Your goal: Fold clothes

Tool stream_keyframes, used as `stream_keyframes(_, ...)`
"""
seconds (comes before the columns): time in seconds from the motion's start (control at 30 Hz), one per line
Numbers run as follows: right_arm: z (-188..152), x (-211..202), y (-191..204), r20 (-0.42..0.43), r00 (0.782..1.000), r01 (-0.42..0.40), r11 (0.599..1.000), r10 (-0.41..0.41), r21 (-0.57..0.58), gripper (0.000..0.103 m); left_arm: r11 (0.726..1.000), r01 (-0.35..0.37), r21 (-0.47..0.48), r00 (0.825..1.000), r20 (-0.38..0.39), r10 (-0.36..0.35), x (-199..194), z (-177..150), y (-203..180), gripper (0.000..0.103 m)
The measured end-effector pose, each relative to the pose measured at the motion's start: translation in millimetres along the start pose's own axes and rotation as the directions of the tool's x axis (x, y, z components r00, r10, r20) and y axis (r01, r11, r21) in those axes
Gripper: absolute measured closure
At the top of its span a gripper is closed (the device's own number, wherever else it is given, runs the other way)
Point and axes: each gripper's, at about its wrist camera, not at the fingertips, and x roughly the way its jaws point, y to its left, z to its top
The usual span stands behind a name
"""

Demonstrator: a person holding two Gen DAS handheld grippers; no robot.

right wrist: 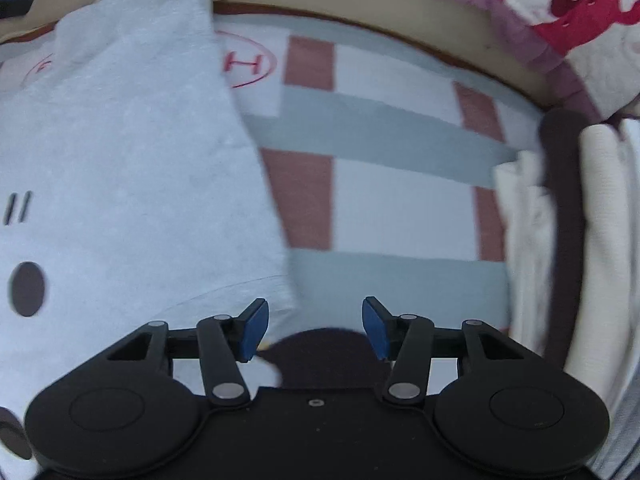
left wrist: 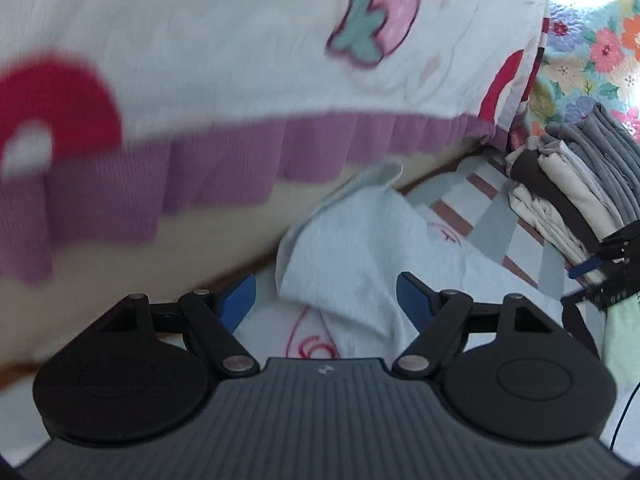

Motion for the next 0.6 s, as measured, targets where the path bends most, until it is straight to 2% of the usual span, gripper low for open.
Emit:
stream_keyframes(0.03, -0.4, -2.9, -7.6, 0.062, 0.996, -0.070, 0.996, 0.067, 0.049, 0.046, 1.000, -0.004, -0.013, 1.000, -0.009, 0.004, 5.8, -2.7, 1.3, 0.025)
stream_keyframes(0.07, -1.1, -5.2, -14.9, 0.132, 0.979, -0.167, 0.981, 0.153, 0.100, 0.046, 0.999, 0.002, -0.040, 1.000, -0.029, -0.003, 15.9, -3.9, 2.0, 0.025)
stream_keyframes(0.1, -2.0, -4.6, -20.7, 0.188, 0.953, -0.264, 0.954, 0.236, 0.144, 0.046, 0.998, 0.007, -0.067, 0.999, -0.048, -0.010, 26.1, -5.0, 2.8, 0.025)
stream_keyframes(0.13, -3.0, -1.5, -24.6, 0.221, 0.932, -0.328, 0.926, 0.287, 0.184, 0.046, 0.994, 0.007, -0.111, 0.998, -0.062, -0.014, 37.4, -4.9, 3.9, 0.025)
stream_keyframes(0.2, -5.9, 4.7, -25.3, 0.250, 0.922, -0.348, 0.914, 0.294, 0.209, 0.046, 0.988, 0.006, -0.156, 0.998, -0.063, -0.016, 55.0, -5.3, 1.6, 0.036)
stream_keyframes(0.23, -7.4, 7.4, -23.1, 0.258, 0.924, -0.336, 0.921, 0.281, 0.199, 0.046, 0.992, -0.004, -0.126, 0.999, -0.034, -0.001, 57.4, -5.4, -2.6, 0.090)
stream_keyframes(0.27, -9.4, 10.2, -20.8, 0.261, 0.929, -0.315, 0.930, 0.262, 0.191, 0.045, 0.994, -0.077, -0.081, 0.997, -0.002, 0.077, 56.8, -4.5, -9.4, 0.102)
stream_keyframes(0.33, -13.1, 15.1, -18.3, 0.268, 0.938, -0.277, 0.939, 0.219, 0.204, 0.044, 0.975, -0.223, 0.005, 0.972, 0.073, 0.222, 55.1, -2.8, -23.4, 0.102)
stream_keyframes(0.37, -14.5, 16.9, -18.6, 0.273, 0.942, -0.261, 0.938, 0.196, 0.228, 0.044, 0.958, -0.278, 0.071, 0.953, 0.145, 0.266, 51.0, -2.1, -32.2, 0.102)
stream_keyframes(0.4, -17.3, 17.9, -22.6, 0.286, 0.943, -0.252, 0.929, 0.172, 0.272, 0.044, 0.945, -0.308, 0.111, 0.940, 0.186, 0.284, 50.6, -2.3, -38.5, 0.102)
stream_keyframes(0.47, -24.5, 17.3, -32.9, 0.315, 0.938, -0.254, 0.904, 0.144, 0.343, 0.044, 0.911, -0.376, 0.170, 0.923, 0.153, 0.352, 65.8, -1.9, -46.6, 0.101)
stream_keyframes(0.53, -28.3, 16.6, -41.3, 0.316, 0.937, -0.266, 0.890, 0.148, 0.371, 0.044, 0.893, -0.410, 0.187, 0.912, 0.110, 0.395, 79.6, -3.4, -52.1, 0.095)
stream_keyframes(0.6, -34.6, 9.8, -43.9, 0.307, 0.940, -0.265, 0.880, 0.146, 0.394, 0.044, 0.887, -0.442, 0.136, 0.897, 0.075, 0.435, 77.9, -4.2, -57.1, 0.077)
